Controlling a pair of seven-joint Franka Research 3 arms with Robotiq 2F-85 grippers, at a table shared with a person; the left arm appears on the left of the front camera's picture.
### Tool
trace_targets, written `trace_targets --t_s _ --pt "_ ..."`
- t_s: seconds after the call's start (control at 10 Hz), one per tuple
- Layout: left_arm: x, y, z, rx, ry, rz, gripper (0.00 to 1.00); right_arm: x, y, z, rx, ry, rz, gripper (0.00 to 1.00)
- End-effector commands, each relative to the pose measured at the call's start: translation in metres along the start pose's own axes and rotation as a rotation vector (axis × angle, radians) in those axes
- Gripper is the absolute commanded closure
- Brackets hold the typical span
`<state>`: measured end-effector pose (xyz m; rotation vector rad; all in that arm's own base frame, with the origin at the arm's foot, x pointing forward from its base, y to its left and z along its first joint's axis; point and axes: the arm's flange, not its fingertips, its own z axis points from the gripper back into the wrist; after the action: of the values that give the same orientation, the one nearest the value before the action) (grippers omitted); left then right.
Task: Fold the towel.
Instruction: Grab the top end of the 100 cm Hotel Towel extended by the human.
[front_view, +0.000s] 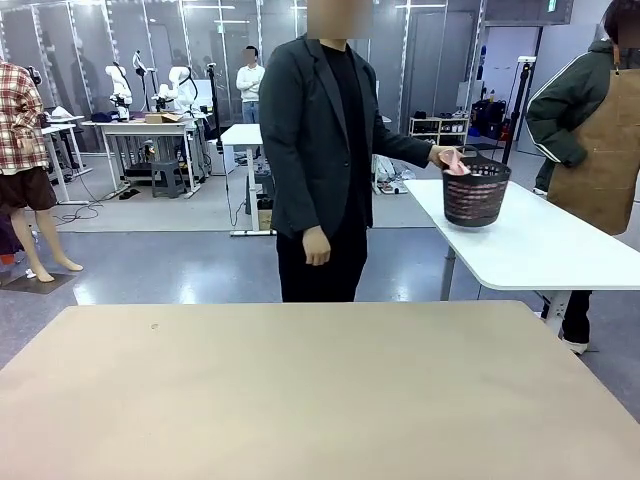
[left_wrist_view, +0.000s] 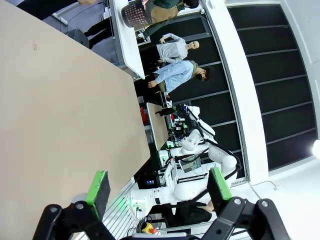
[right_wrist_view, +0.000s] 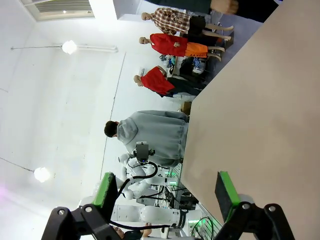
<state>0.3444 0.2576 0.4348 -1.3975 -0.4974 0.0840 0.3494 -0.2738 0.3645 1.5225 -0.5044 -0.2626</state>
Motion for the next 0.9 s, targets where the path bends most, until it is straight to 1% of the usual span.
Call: trace_targets --t_s 0.0,0.8 --pt "-0.0010 -0.0017 0.0012 0.010 0.007 -0.006 0.00 -0.0007 0.0006 0.0013 -0.012 0.013 -0.003 0.00" --pt "-0.0010 -0.0017 0.0012 0.010 0.007 -0.006 0.00 -0.0007 0.0006 0.0013 -0.012 0.013 -0.003 0.00"
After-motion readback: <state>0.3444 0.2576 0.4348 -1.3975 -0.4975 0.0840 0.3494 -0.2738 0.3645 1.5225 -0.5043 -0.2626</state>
